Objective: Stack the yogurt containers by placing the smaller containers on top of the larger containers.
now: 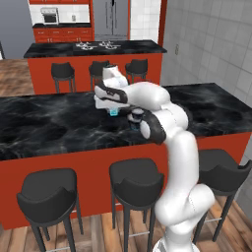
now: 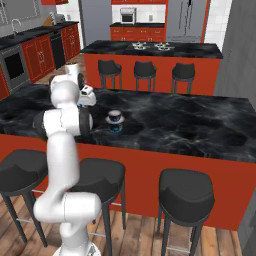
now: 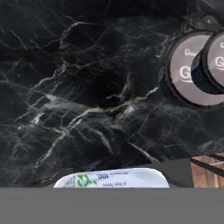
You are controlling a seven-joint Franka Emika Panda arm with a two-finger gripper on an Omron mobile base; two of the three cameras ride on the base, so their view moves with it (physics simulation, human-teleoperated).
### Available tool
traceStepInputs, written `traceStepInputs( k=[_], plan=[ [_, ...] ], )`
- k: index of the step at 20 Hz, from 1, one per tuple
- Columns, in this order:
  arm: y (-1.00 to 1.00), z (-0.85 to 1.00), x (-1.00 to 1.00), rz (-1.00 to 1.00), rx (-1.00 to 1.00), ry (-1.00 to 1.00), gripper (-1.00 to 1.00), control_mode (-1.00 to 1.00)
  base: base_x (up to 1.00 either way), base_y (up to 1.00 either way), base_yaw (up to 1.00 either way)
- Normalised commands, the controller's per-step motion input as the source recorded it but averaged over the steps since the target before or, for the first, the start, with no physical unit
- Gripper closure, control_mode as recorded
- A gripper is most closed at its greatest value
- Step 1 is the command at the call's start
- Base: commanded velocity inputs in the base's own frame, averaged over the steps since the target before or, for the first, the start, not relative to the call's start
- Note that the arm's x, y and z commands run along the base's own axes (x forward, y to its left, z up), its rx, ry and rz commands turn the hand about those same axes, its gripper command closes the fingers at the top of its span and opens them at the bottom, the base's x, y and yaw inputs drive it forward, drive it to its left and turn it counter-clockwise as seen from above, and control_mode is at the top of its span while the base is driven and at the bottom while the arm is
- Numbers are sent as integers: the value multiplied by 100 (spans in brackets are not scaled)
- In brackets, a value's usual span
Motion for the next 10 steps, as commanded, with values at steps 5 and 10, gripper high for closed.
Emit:
traceStepInputs(
  k=[5, 10],
  plan=[
    [-91, 24, -100, 0, 21, -3, 100, -100, 0, 0, 0],
    [-59, 24, -98, 0, 11, -1, 100, -100, 0, 0, 0]
  ],
)
